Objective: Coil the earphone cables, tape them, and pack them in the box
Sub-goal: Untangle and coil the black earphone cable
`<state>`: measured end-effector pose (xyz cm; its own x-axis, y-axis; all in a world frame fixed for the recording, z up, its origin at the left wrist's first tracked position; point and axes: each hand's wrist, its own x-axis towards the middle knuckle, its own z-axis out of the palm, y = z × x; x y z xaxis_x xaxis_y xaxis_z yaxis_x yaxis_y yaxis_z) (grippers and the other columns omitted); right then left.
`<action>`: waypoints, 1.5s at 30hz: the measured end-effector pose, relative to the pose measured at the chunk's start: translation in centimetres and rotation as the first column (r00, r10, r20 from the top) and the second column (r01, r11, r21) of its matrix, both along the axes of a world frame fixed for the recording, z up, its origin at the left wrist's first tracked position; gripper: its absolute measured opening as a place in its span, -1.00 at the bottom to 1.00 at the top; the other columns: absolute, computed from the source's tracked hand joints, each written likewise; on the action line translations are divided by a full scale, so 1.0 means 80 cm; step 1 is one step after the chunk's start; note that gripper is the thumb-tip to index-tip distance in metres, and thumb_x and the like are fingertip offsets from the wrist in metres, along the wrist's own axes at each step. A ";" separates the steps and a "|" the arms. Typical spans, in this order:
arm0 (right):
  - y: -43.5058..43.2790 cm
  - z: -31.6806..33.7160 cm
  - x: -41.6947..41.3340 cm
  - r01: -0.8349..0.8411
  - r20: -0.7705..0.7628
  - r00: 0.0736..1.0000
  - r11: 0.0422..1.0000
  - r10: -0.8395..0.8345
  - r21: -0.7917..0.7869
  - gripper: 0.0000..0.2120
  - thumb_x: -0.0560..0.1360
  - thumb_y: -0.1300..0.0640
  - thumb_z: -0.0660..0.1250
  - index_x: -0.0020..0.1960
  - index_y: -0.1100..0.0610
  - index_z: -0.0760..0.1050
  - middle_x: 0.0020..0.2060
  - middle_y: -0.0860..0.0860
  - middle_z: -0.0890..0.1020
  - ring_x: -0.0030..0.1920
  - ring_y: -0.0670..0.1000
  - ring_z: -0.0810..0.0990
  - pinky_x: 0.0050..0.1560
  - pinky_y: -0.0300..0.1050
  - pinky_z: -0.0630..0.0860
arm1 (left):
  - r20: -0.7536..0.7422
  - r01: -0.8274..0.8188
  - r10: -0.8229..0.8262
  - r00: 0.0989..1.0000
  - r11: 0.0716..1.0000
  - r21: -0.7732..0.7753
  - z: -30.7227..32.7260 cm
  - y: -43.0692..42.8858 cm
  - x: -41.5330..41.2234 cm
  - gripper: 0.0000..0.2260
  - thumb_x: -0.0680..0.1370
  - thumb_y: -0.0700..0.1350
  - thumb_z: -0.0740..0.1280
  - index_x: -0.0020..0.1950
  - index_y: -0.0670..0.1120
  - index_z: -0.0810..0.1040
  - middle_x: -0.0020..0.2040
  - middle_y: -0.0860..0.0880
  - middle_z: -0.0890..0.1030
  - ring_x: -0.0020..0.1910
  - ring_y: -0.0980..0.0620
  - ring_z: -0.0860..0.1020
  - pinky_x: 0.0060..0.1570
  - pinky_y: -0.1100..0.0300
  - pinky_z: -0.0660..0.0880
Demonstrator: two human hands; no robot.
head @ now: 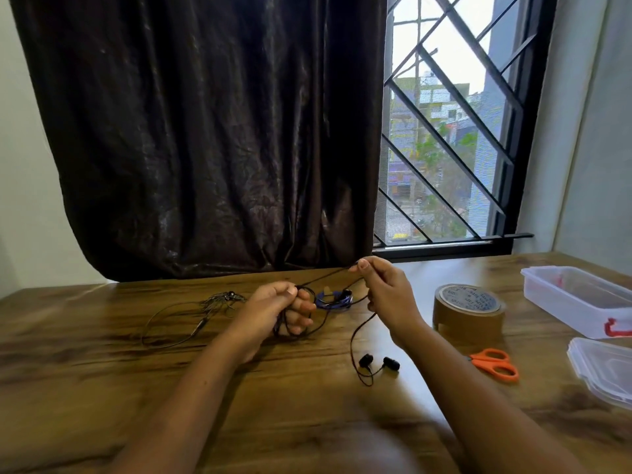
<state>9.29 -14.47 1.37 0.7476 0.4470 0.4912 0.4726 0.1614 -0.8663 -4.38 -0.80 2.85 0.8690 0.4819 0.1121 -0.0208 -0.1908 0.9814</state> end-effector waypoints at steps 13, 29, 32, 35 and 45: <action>-0.004 -0.003 0.014 0.237 -0.060 0.968 0.965 -0.245 -0.112 -0.73 0.62 0.08 0.15 -0.10 0.13 0.58 -0.41 -0.06 0.48 -0.29 -0.02 0.43 -0.32 -0.15 0.31 | 0.143 -0.207 0.230 0.963 0.966 -0.154 -0.007 0.018 0.002 -0.72 0.67 -0.14 0.04 0.23 -0.05 0.51 0.04 -0.07 0.65 -0.05 -0.01 0.64 -0.14 0.11 0.58; 0.024 -0.023 -0.022 -0.056 0.326 0.901 0.821 0.287 -0.569 -0.59 0.45 -0.04 0.41 0.27 -0.05 0.45 0.03 -0.13 0.59 -0.01 -0.17 0.54 0.06 -0.17 0.49 | 0.257 -0.120 0.108 0.960 0.992 0.031 -0.008 -0.002 0.013 -0.72 0.66 -0.18 0.05 0.15 -0.03 0.54 -0.05 -0.03 0.66 -0.30 0.10 0.61 -0.43 0.28 0.51; 0.018 -0.020 -0.015 -0.089 0.281 0.932 0.897 0.228 -0.433 -0.90 0.53 0.07 0.34 -0.17 0.00 0.55 -0.34 -0.13 0.55 -0.37 -0.22 0.50 -0.32 -0.36 0.42 | 0.231 -0.270 0.202 0.952 0.910 0.315 -0.016 0.009 0.012 -0.72 0.65 -0.17 0.07 0.25 0.00 0.50 0.00 0.01 0.63 -0.29 0.08 0.59 -0.40 0.24 0.55; 0.007 -0.010 -0.003 -0.029 0.299 0.945 0.944 0.133 -0.328 -0.83 0.55 0.04 0.29 -0.12 0.05 0.62 -0.33 -0.15 0.56 -0.29 -0.27 0.51 -0.30 -0.43 0.37 | 0.178 -0.351 0.302 0.936 0.787 0.508 -0.026 0.024 0.012 -0.70 0.64 -0.15 0.11 0.35 0.00 0.44 0.07 0.08 0.57 -0.10 0.03 0.61 -0.14 0.08 0.61; -0.011 -0.008 0.033 0.374 0.174 0.924 0.898 -0.340 -0.231 -0.76 0.62 -0.01 0.15 0.06 -0.04 0.58 -0.16 -0.01 0.62 -0.21 -0.04 0.52 -0.25 -0.15 0.37 | 0.256 -0.454 0.375 0.891 0.725 0.518 -0.034 0.051 0.008 -0.66 0.64 -0.20 0.12 0.40 0.00 0.40 0.10 0.03 0.61 -0.34 0.15 0.45 -0.35 0.26 0.40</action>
